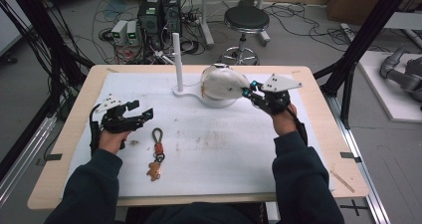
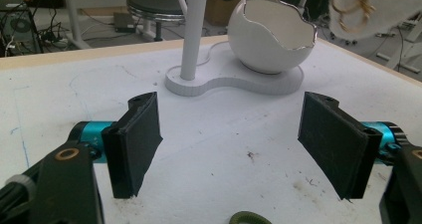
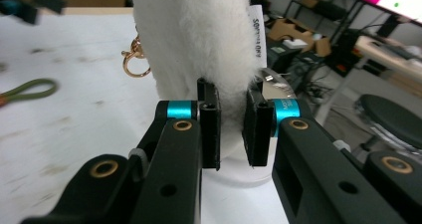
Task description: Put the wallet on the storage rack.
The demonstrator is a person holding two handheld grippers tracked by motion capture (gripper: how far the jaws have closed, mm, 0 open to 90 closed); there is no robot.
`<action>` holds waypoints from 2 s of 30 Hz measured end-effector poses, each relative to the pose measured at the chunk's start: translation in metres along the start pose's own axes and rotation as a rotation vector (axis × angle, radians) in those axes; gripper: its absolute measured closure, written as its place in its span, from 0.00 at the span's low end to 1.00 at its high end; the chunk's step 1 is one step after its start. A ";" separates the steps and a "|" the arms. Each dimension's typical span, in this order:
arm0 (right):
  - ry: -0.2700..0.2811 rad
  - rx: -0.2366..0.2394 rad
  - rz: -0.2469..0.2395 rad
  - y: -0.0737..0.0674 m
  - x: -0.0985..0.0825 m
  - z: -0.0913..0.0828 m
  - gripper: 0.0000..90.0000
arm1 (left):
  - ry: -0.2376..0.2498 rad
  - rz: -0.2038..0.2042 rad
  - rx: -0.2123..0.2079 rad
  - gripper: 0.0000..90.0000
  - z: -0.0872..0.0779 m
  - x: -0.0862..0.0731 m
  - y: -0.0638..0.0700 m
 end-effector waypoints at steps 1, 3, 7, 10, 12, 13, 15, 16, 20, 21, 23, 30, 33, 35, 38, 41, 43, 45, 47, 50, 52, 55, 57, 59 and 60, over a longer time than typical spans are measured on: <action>-0.009 -0.027 -0.002 0.013 0.004 0.003 0.90 | 0.002 -0.001 -0.002 0.27 0.000 0.000 0.000; -0.026 -0.049 -0.004 0.024 0.006 0.008 0.90 | -0.001 -0.002 -0.001 0.27 0.000 -0.001 -0.001; -0.067 -0.069 0.007 0.043 0.005 0.024 0.90 | -0.008 -0.001 -0.004 0.27 0.002 -0.002 0.000; -0.080 -0.077 0.008 0.048 0.005 0.034 0.90 | -0.010 -0.007 -0.003 0.27 0.003 -0.002 0.000; -0.106 -0.083 -0.010 0.053 0.005 0.050 0.89 | -0.011 -0.013 -0.004 0.27 0.003 -0.003 -0.001; -0.129 -0.084 -0.013 0.054 0.005 0.055 0.89 | -0.010 -0.013 -0.004 0.27 0.003 -0.003 -0.001; -0.152 -0.100 -0.039 0.055 0.004 0.065 0.89 | -0.013 -0.012 -0.004 0.27 0.003 -0.003 -0.001; -0.160 -0.100 -0.051 0.056 0.002 0.070 0.89 | -0.013 -0.012 -0.004 0.27 0.003 -0.003 -0.001; -0.208 -0.103 -0.057 0.057 -0.006 0.082 0.89 | -0.019 -0.014 -0.009 0.27 0.004 -0.004 0.000; -0.235 -0.099 -0.063 0.057 -0.011 0.088 0.89 | -0.020 -0.011 -0.010 0.27 0.004 -0.004 0.000; -0.249 -0.099 -0.067 0.057 -0.014 0.095 0.89 | -0.020 -0.011 -0.011 0.27 0.004 -0.004 0.000; -0.296 -0.087 -0.046 0.055 -0.026 0.105 0.82 | -0.023 -0.013 -0.012 0.27 0.003 -0.004 0.000; -0.255 -0.067 0.060 0.058 -0.026 0.094 0.65 | -0.028 -0.012 -0.016 0.27 0.003 -0.004 0.000; -0.231 -0.058 0.100 0.058 -0.025 0.090 0.65 | -0.029 -0.012 -0.018 0.27 0.003 -0.004 0.000; -0.148 -0.026 0.168 0.061 -0.022 0.076 0.71 | -0.031 -0.014 -0.023 0.27 0.004 -0.005 0.001; -0.083 0.011 0.215 0.061 -0.016 0.065 0.77 | -0.033 -0.014 -0.022 0.27 0.004 -0.005 0.002; -0.083 0.023 0.210 0.059 -0.014 0.066 0.78 | -0.033 -0.016 -0.021 0.27 0.005 -0.005 0.002; -0.076 0.045 0.215 0.052 -0.011 0.076 0.78 | -0.034 -0.019 -0.022 0.28 0.005 -0.005 0.002; -0.076 0.039 0.233 0.050 -0.012 0.087 0.78 | -0.032 -0.020 -0.022 0.28 0.005 -0.005 0.002; -0.136 0.004 0.231 0.050 -0.018 0.097 0.82 | -0.033 -0.023 -0.021 0.28 0.005 -0.005 0.002; -0.179 0.001 0.231 0.050 -0.024 0.101 0.83 | -0.034 -0.023 -0.022 0.28 0.005 -0.005 0.001; -0.162 0.012 0.268 0.053 -0.023 0.088 0.72 | -0.040 -0.024 -0.026 0.28 0.006 -0.006 0.001; -0.156 0.014 0.303 0.054 -0.022 0.077 0.62 | -0.038 -0.021 -0.024 0.28 0.005 -0.005 0.000; -0.144 0.019 0.322 0.056 -0.022 0.071 0.58 | -0.035 -0.027 -0.024 0.28 0.005 -0.005 0.001; -0.138 0.022 0.345 0.056 -0.023 0.063 0.54 | -0.035 -0.029 -0.023 0.28 0.005 -0.005 0.001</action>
Point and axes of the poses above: each handheld gripper's, and its own axes: z roughly forward along the jaws, x roughly out of its top, y roughly to its right, the point moved 4 cm from there along z, roughly forward along the jaws, and after that the axes turned 12 degrees about x, right-handed, at the moved point
